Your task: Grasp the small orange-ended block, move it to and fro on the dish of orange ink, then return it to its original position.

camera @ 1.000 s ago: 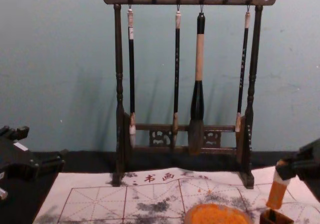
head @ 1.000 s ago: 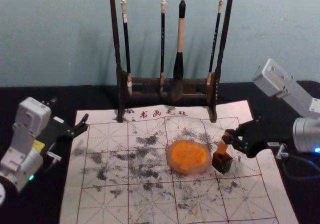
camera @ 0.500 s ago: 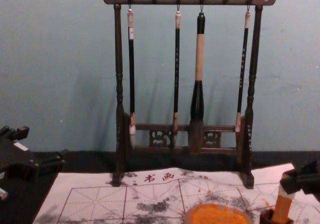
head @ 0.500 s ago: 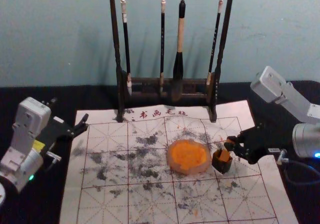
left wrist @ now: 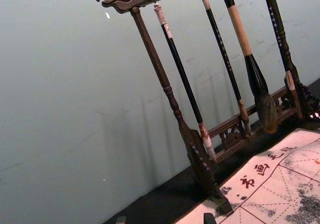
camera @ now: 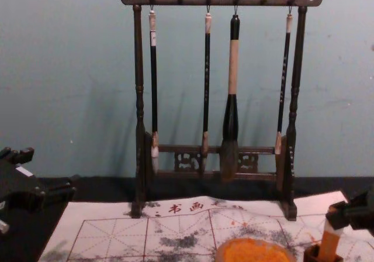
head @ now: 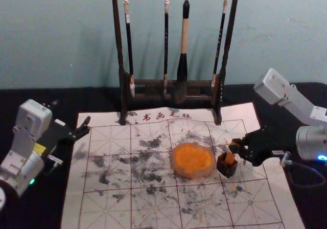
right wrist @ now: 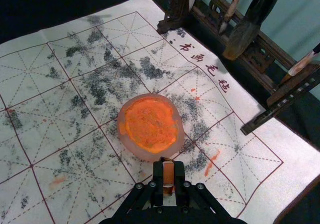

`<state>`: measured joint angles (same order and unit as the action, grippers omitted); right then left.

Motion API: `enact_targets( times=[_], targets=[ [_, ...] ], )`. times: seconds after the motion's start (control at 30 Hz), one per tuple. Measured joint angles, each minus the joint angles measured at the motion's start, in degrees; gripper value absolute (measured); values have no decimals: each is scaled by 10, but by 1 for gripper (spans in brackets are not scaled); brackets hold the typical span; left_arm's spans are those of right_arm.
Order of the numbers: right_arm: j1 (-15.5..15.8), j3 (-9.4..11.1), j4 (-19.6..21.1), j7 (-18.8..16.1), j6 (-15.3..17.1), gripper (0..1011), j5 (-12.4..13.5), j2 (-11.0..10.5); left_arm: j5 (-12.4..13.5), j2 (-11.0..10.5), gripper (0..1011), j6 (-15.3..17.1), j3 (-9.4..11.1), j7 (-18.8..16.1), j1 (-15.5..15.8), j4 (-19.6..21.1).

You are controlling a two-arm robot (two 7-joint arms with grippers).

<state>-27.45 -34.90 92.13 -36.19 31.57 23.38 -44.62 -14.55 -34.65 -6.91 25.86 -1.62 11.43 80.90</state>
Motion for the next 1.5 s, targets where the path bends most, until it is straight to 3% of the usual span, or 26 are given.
enact_targets(
  times=[0.8,1.5],
  targets=[
    [-9,-22,-27,-17,-3,79,-24,12,0,0,1001,0,0,0,0,0],
    [-11,-24,-34,-22,-3,79,-32,18,0,0,1001,0,0,0,0,0]
  ],
)
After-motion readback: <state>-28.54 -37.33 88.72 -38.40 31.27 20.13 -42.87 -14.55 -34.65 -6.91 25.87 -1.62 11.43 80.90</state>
